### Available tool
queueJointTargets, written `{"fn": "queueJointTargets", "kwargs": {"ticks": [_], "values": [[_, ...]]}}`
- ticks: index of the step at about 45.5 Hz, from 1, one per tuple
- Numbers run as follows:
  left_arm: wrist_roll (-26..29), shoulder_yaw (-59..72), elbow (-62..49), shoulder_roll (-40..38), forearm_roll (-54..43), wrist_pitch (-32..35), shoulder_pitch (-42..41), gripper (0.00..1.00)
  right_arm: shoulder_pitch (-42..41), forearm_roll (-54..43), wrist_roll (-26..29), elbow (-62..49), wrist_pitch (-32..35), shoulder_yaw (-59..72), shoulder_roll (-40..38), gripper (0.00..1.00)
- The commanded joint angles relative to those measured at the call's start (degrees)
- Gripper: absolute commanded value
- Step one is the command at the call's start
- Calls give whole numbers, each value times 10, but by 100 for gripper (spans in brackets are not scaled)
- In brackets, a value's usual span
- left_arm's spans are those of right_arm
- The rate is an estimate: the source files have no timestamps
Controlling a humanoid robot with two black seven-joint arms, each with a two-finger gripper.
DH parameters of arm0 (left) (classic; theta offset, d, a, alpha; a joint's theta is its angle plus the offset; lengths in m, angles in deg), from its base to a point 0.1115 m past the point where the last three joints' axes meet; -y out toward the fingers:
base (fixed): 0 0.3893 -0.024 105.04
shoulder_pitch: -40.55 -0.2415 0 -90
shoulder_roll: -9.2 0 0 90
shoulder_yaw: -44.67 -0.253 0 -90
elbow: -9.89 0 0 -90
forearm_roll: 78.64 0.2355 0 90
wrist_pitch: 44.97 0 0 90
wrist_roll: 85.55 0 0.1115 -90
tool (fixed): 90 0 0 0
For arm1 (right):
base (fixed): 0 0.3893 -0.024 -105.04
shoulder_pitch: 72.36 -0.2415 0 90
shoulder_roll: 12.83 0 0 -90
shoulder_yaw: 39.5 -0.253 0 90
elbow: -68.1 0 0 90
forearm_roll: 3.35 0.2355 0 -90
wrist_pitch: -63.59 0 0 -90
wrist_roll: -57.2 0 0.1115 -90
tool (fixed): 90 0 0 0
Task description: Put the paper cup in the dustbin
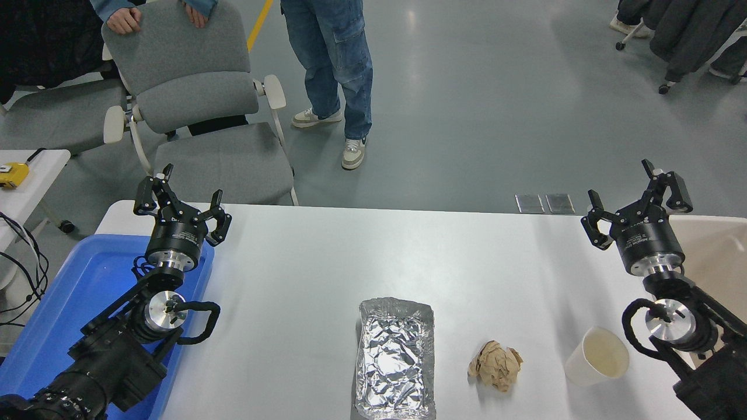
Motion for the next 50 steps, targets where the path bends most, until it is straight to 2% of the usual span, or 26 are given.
{"fn": "queueJointTargets", "kwargs": {"ticks": [1,50], "values": [[0,0,0,-1,0,-1,0,100,0,0,0,-2,0,1,1,100],[1,0,0,-1,0,0,0,100,-10,-1,0,-1,-5,10,-15,100]]}}
